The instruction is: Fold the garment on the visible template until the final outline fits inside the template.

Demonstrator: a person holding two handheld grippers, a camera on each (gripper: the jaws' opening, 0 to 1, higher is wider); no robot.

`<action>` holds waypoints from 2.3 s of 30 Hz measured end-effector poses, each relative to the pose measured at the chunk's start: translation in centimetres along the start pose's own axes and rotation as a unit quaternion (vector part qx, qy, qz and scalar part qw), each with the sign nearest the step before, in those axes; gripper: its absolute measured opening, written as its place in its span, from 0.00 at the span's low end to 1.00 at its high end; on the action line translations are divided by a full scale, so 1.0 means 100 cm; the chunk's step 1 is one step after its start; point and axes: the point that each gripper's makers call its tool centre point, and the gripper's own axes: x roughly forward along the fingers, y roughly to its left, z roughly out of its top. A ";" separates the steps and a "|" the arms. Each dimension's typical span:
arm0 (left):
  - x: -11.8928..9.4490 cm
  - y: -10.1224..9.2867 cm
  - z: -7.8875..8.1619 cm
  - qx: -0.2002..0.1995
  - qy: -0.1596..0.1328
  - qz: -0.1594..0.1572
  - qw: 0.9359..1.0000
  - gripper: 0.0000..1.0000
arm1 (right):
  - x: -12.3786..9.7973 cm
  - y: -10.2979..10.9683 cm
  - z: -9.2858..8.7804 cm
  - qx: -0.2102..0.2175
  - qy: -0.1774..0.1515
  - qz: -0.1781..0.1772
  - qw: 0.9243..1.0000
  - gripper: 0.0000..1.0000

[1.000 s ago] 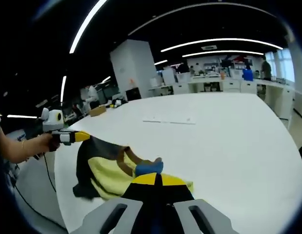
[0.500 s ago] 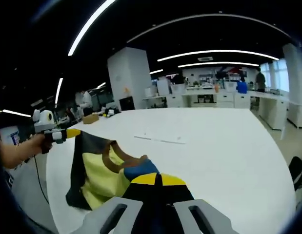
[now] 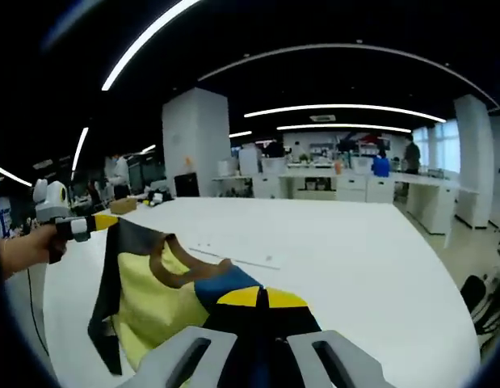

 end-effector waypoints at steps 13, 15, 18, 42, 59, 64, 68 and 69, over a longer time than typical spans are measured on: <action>0.046 0.022 -0.039 0.003 0.027 0.006 1.000 0.00 | 0.051 -0.031 -0.030 0.028 0.031 -0.035 0.999 0.00; 0.051 0.024 -0.046 0.015 0.036 0.009 0.999 0.00 | 0.059 -0.030 -0.035 0.024 0.040 -0.034 0.998 0.00; 0.059 0.027 -0.058 0.019 0.048 0.015 0.999 0.00 | 0.070 -0.030 -0.041 0.011 0.052 -0.035 0.998 0.00; 0.059 0.032 -0.091 0.053 0.108 -0.004 0.993 0.15 | 0.081 -0.022 -0.087 0.076 0.153 -0.021 0.985 0.16; -0.003 0.016 -0.089 0.050 0.110 -0.034 0.992 0.52 | 0.008 0.026 -0.076 0.052 0.168 0.039 0.984 0.65; -0.024 0.011 -0.090 0.051 0.111 -0.042 0.992 0.57 | -0.005 0.031 -0.078 0.040 0.174 0.055 0.982 0.69; -0.044 0.004 -0.093 0.050 0.116 -0.051 0.991 0.59 | -0.019 0.032 -0.083 0.034 0.182 0.060 0.981 0.69; -0.050 0.001 -0.095 0.053 0.117 -0.053 0.990 0.59 | -0.024 0.033 -0.085 0.035 0.181 0.059 0.981 0.69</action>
